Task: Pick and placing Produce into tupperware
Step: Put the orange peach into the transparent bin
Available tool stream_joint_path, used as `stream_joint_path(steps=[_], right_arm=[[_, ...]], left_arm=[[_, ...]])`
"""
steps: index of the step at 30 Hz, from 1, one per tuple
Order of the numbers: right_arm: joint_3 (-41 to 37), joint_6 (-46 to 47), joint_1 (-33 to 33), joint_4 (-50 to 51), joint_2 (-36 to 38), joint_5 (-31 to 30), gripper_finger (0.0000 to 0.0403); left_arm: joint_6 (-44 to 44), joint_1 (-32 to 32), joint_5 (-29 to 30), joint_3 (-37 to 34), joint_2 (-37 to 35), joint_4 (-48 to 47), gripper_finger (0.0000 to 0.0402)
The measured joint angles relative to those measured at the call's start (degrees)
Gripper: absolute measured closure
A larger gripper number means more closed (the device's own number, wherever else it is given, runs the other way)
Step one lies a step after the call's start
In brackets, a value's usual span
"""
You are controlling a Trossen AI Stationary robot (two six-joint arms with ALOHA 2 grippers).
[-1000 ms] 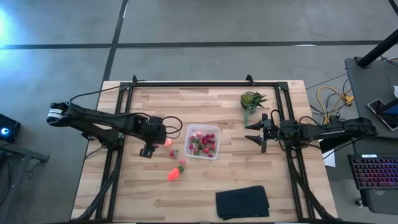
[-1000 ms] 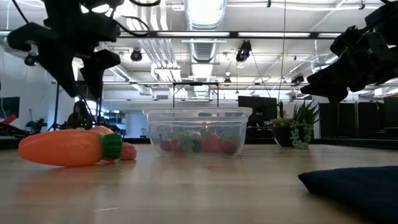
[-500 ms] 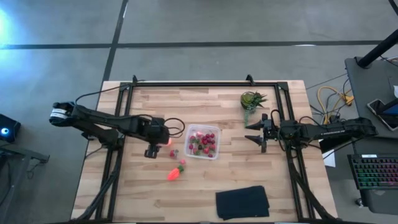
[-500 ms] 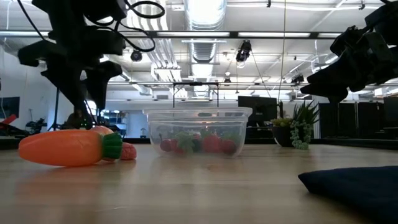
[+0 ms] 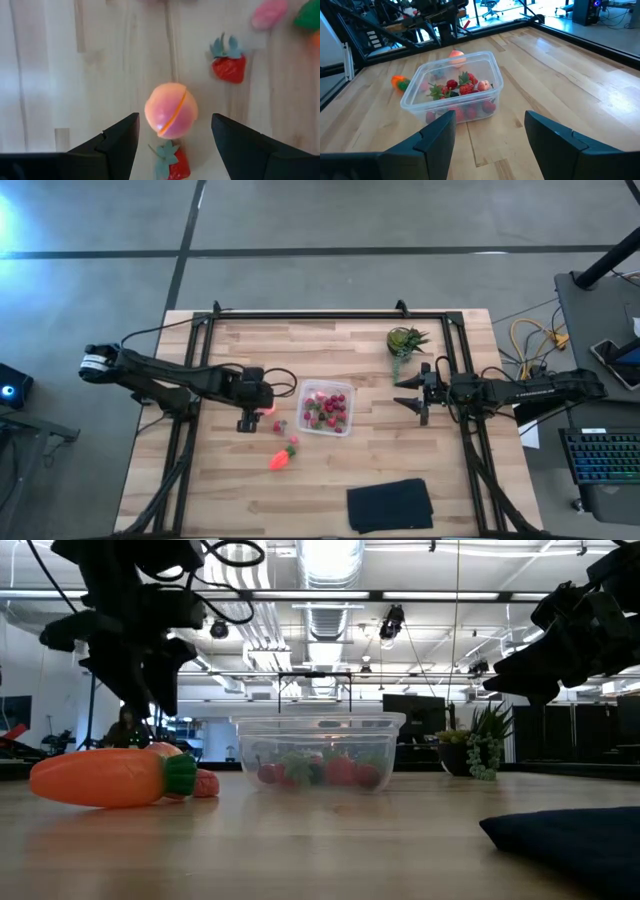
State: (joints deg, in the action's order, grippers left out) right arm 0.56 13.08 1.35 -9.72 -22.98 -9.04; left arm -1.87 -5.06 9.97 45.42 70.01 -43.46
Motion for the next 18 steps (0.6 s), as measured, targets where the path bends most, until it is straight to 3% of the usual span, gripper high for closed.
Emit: stream_joint_path(steps=[18], right_arm=[[0.0,0.0,0.0,0.0,0.0,0.0,0.0174]], left_arm=[[0.1,0.1,2.6,-1.1,5.1,1.4,0.0168]])
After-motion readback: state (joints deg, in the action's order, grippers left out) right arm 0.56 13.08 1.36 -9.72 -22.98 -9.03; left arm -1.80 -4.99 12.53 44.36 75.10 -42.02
